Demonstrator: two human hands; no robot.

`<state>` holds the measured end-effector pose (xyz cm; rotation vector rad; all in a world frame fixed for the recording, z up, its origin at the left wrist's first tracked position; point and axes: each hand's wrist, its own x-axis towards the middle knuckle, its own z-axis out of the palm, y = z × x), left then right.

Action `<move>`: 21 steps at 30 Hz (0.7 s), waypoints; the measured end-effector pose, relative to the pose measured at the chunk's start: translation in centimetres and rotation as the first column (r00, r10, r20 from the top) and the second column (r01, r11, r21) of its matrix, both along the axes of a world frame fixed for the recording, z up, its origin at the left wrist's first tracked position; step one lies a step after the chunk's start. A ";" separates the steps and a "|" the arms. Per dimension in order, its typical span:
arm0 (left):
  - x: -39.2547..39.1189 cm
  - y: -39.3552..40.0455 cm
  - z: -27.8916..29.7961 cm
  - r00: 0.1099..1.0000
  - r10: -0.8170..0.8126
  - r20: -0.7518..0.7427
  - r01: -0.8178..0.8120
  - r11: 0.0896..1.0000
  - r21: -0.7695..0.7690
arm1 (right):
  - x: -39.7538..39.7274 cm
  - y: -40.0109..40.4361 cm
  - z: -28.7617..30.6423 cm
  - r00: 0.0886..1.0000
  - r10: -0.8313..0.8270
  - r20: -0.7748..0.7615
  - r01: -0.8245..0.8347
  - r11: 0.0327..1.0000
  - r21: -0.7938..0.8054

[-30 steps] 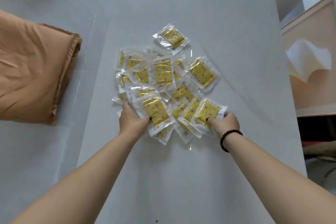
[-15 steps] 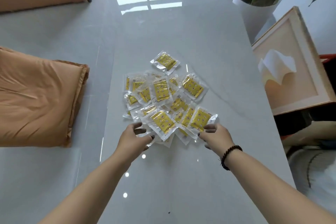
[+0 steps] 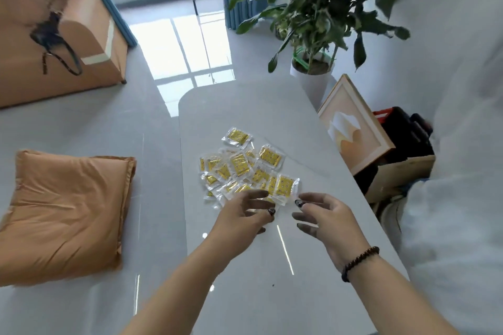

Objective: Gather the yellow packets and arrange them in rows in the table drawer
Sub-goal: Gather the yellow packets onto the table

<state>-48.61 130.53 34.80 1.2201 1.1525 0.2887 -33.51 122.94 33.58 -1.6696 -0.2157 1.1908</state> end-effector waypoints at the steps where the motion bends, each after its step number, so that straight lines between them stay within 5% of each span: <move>1: -0.4 -0.9 1.0 1.000 -0.022 0.016 0.022 1.000 0.003 | -0.3 -1.2 1.2 0.999 -0.041 -0.006 0.041 0.999 0.024; 11: 1.1 -9.9 8.2 0.959 -0.244 0.144 0.242 0.970 0.028 | -1.8 -14.7 10.3 0.946 -0.323 0.026 0.315 0.936 0.157; 21: 8.2 -22.3 11.2 0.844 -0.524 0.115 0.517 0.851 0.089 | 0.7 -30.7 12.5 0.806 -0.592 0.012 0.578 0.790 0.203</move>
